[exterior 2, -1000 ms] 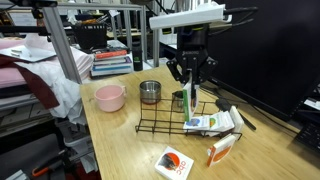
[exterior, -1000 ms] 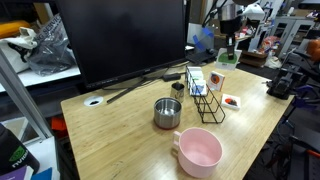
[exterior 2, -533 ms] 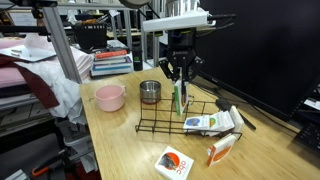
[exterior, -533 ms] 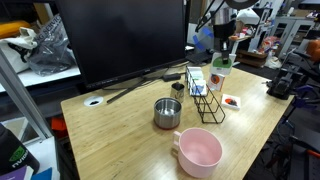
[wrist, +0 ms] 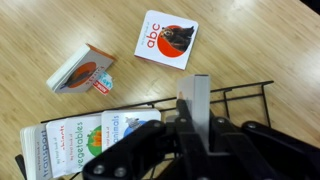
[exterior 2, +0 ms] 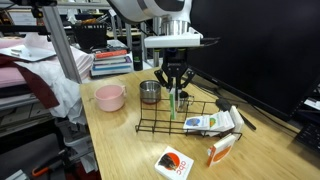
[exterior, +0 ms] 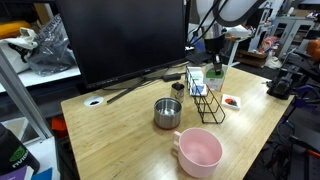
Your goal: Pick one booklet on the table and put it in the booklet holder
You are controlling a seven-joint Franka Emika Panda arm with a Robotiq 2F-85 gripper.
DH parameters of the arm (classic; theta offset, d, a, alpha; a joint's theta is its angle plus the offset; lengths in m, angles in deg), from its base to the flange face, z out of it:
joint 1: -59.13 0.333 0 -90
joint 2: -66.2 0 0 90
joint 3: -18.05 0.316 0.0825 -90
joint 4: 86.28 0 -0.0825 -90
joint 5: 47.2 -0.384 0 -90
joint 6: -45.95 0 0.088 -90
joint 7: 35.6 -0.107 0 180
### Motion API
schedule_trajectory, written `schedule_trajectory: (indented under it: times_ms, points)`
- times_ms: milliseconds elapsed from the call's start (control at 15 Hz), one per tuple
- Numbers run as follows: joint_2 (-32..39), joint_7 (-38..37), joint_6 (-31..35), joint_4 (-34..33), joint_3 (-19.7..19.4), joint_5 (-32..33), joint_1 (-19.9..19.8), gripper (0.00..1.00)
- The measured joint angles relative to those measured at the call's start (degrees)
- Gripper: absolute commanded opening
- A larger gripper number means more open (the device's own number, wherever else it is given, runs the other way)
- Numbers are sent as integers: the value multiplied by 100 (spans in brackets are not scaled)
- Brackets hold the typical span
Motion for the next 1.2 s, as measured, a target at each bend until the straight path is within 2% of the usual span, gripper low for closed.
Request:
schedule_trajectory:
  times_ms: [333, 400, 800, 1200]
  points:
    - [-8, -8, -1, -1, 1, 0, -4, 15]
    - [-7, -8, -1, -1, 0, 0, -5, 4]
    - [65, -7, 2, -4, 50, 0, 17, 4]
    - [491, 7, 271, -257, 77, 0, 20, 4]
